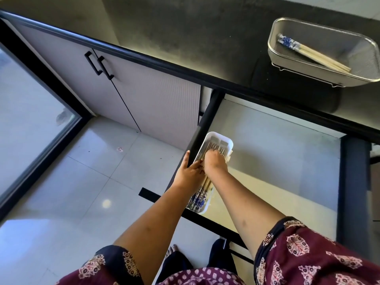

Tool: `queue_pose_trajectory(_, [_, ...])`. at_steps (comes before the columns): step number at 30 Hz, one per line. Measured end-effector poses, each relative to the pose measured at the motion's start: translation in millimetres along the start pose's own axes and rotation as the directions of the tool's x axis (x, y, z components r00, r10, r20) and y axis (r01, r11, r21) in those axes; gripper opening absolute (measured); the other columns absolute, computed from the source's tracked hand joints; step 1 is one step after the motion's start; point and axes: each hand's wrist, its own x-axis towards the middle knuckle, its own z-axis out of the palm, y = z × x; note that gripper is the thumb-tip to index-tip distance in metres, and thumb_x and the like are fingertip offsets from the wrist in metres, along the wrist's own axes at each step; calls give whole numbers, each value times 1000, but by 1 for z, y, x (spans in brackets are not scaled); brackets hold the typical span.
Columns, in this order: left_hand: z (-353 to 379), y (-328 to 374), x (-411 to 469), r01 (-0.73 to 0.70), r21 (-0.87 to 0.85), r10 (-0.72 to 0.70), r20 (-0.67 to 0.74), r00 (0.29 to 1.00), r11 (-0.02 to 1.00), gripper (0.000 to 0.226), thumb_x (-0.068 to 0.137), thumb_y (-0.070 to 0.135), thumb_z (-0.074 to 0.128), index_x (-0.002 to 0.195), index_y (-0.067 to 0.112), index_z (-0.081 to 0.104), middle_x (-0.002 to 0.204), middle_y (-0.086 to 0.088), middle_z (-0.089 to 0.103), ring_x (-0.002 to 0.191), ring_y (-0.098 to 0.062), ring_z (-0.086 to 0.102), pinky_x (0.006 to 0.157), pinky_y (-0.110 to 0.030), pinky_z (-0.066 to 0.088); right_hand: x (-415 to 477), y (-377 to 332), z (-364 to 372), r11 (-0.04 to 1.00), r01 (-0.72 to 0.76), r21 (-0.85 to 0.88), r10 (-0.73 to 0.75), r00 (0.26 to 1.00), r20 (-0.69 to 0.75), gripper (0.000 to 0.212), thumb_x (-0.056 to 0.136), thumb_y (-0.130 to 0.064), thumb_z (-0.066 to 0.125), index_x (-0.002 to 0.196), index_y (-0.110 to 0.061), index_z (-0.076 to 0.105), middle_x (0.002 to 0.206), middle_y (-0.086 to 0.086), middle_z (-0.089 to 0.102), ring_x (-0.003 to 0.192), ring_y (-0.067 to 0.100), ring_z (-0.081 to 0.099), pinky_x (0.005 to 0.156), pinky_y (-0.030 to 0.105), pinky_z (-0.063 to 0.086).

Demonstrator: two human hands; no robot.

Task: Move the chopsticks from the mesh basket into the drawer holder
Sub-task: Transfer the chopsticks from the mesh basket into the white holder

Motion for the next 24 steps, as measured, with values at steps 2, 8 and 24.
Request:
queue_pose_trajectory(2, [2, 4, 2, 7, 24, -8, 48, 999, 1000, 60, 99, 33, 40, 152, 25, 14, 160, 6, 12, 148, -15, -7, 97, -59, -28, -5, 2, 1, 997, 22, -76, -19, 999, 36, 40, 97, -2, 29, 130, 4, 50, 128, 21, 55, 118, 37, 54, 93, 42, 46])
queue_pose_trajectory(8, [5, 11, 2, 57, -6, -56, 103, 993, 998, 59, 100, 31, 33, 152, 20, 9, 160, 1, 10, 148, -16, -4, 101, -58, -25, -19, 7, 2, 954, 128, -270, -118, 992, 53, 40, 95, 2, 36, 133, 7, 48, 128, 20, 51, 117, 36, 54, 90, 41, 48])
queue_pose_trajectory(24, [-70, -27, 10, 160, -382, -269, -253, 929, 910, 66, 95, 17, 39, 152, 17, 6, 161, 4, 1, 147, -16, -9, 106, -62, -17, -43, -18, -101, 981, 175, -85, -179, 983, -49, 37, 91, -10, 50, 126, -10, 59, 127, 15, 60, 117, 33, 56, 94, 35, 49])
